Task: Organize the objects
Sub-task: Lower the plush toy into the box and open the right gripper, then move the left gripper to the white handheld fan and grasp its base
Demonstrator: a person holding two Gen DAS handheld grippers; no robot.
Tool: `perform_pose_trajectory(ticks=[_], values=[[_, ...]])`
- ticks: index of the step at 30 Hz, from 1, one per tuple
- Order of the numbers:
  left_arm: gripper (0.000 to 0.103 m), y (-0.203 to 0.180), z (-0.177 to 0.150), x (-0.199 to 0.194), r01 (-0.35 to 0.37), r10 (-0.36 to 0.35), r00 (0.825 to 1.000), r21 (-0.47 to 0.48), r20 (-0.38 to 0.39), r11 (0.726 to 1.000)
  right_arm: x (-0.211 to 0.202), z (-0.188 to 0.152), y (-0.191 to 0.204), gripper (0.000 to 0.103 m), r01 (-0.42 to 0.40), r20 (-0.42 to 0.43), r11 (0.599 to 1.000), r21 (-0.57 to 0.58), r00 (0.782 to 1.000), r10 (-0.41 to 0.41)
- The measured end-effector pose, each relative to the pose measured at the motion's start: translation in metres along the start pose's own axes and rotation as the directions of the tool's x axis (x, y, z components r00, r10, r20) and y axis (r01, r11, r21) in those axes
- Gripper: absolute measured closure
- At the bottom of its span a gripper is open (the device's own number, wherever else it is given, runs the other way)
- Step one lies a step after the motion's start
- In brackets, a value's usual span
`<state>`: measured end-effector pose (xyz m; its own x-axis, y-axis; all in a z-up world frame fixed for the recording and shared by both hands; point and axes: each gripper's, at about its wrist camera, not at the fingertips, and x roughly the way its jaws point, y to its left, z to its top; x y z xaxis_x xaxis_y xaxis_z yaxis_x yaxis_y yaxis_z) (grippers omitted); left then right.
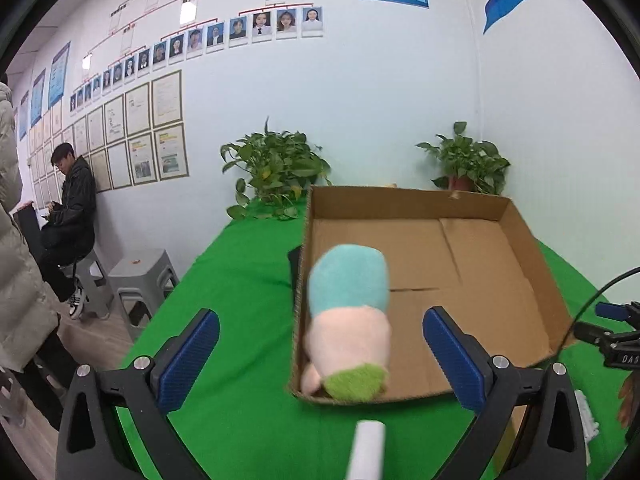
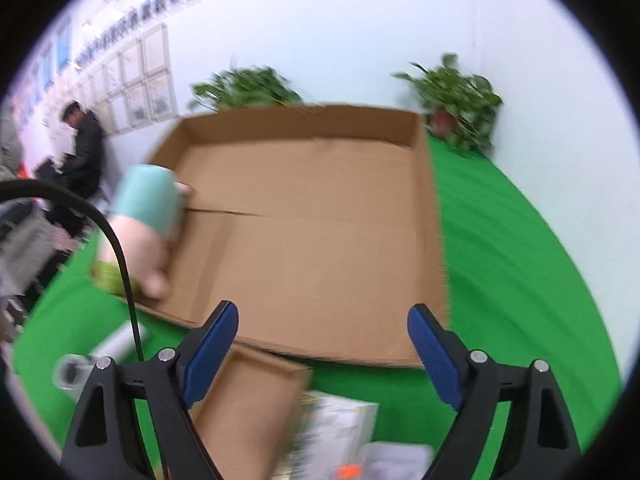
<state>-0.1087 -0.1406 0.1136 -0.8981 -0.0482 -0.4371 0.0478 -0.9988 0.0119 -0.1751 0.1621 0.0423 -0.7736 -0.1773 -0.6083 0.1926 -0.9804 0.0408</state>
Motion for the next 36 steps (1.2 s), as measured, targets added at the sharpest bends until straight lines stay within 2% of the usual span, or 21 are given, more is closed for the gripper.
perform_pose_trajectory(ticks=[2, 3, 9, 13, 15, 18, 22, 28, 31, 36], values=[[0.0, -0.009, -0.004, -0.01, 0.024, -0.024, 1.0, -0.014, -0.002, 1.0, -0.012, -0.004, 0.017, 0.01, -0.024, 0.02, 1.0, 0.002, 1.0, 0.024], [0.0, -0.015, -0.008, -0.017, 0.034, -0.034, 0.999, -0.012, -0.004, 0.999, -0.018, -0.007, 0.026, 0.001, -0.044, 0.023, 0.999, 0.006, 0.999, 0.044], [0.0, -0.051, -0.024, -0.054, 0.015, -0.015, 1.0, 0.042, -0.002, 0.999, -0.024, -0.014, 0.043, 0.001, -0.047, 0.042, 0.999, -0.003, 0.998, 0.047], [0.0, -0.061, -0.035, -0.069, 0.014, -0.014, 1.0, 0.022, 0.0, 1.0, -0.035, -0.021, 0.052, 0.001, -0.046, 0.044, 0.999, -0.007, 0.998, 0.046], [0.0, -0.066, -0.041, -0.069, 0.009, -0.008, 1.0, 0.005, -0.023, 1.0, -0.043, -0.025, 0.055, 0.001, -0.022, 0.056, 1.0, 0.007, 0.998, 0.021], [0.0, -0.073, -0.049, -0.067, 0.039, -0.038, 0.998, 0.004, -0.041, 0.999, -0.049, -0.028, 0.056, 0.001, 0.01, 0.066, 1.0, 0.011, 0.998, -0.01], [0.0, -0.084, -0.055, -0.062, 0.063, -0.063, 0.997, 0.012, -0.036, 0.998, -0.05, -0.034, 0.057, 0.001, 0.017, 0.053, 1.0, -0.004, 0.998, -0.017], [0.0, -0.079, -0.058, -0.051, 0.124, -0.125, 0.99, -0.02, -0.061, 0.992, -0.039, -0.047, 0.043, 0.001, 0.012, 0.02, 1.0, -0.01, 1.0, -0.011], [0.0, -0.07, -0.066, -0.045, 0.139, -0.142, 0.986, -0.038, -0.093, 0.99, -0.03, -0.055, 0.036, 0.001, -0.02, -0.006, 1.0, 0.002, 1.0, 0.02], [0.0, -0.063, -0.088, -0.039, 0.135, -0.131, 0.981, 0.019, -0.14, 0.991, -0.021, -0.071, 0.039, 0.001, -0.116, -0.012, 0.993, 0.003, 0.993, 0.116]])
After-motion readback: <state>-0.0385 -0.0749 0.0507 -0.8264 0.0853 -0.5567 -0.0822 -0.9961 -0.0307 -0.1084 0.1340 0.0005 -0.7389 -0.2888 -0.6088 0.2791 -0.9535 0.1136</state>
